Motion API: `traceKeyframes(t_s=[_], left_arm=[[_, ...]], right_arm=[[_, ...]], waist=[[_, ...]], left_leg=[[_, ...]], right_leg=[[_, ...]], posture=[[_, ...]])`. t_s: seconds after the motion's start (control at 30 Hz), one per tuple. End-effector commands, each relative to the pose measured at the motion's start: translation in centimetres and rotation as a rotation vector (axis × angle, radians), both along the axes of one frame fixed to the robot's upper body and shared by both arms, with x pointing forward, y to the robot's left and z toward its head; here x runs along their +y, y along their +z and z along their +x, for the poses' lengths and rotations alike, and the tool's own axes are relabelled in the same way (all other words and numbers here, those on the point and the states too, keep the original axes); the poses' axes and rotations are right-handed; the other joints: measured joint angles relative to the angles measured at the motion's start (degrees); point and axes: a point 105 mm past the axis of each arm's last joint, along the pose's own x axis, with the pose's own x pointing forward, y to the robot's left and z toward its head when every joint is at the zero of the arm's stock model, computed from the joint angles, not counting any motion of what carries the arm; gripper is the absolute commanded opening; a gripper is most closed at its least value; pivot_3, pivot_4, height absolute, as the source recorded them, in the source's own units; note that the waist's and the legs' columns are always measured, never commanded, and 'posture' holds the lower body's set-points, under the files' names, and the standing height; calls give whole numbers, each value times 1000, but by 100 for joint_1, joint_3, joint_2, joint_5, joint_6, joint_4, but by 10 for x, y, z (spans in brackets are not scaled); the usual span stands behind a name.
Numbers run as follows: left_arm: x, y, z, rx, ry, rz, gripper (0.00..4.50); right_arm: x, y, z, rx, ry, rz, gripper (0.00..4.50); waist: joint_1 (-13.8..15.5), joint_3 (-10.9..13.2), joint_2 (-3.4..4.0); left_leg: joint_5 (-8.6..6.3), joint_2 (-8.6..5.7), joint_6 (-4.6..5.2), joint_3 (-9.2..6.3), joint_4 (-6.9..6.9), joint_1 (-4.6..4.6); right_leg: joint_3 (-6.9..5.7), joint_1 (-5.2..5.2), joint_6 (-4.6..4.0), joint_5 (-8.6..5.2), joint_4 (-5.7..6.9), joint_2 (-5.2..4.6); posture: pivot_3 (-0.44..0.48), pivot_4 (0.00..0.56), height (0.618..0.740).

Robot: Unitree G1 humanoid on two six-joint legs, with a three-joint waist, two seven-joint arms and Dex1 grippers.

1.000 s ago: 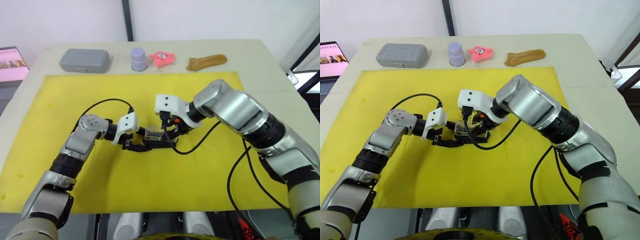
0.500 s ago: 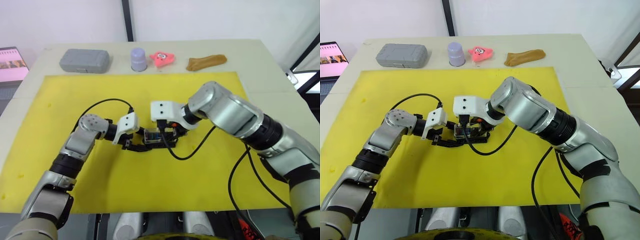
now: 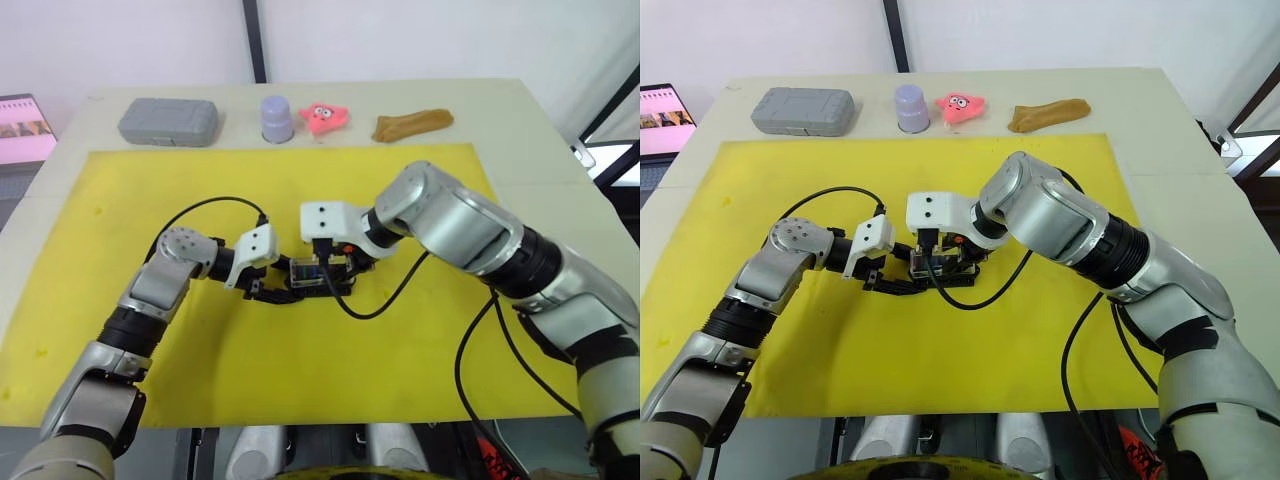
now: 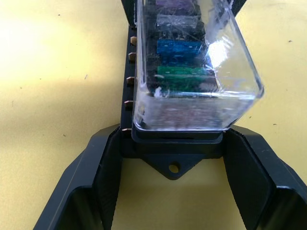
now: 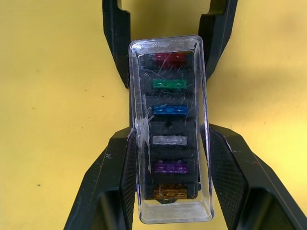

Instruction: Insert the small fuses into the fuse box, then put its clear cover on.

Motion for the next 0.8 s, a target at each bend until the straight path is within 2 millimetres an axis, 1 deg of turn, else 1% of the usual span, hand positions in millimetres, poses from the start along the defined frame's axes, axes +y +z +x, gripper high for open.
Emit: traceKeyframes(t_s=[0.03, 0.4, 0.6, 0.8], left_arm=[[-2, -2, -4, 8, -23, 11, 2548], [-2, -3, -4, 10, -21, 12, 2548], [-1, -3, -4, 11, -19, 15, 2548], [-3, -2, -4, 9, -24, 12, 2548]], right_arm=[[0, 0, 0, 12, -16, -6, 1644], [2, 2, 0, 18, -29, 12, 1644], [4, 14, 1, 6, -29, 50, 1644], [3, 9, 0, 1, -14, 40, 1644]], waist=[[0, 0, 0], [0, 0, 0], [0, 0, 0], [0, 0, 0]], left_leg=[[0, 0, 0, 0, 0, 0], [0, 0, 0, 0, 0, 0], [0, 0, 0, 0, 0, 0], [0, 0, 0, 0, 0, 0]], right_leg=[[0, 0, 0, 0, 0, 0], [0, 0, 0, 0, 0, 0], [0, 0, 0, 0, 0, -1], [0, 0, 0, 0, 0, -1]], posture=[[0, 150, 731], [0, 150, 731], [0, 150, 731], [0, 150, 731]])
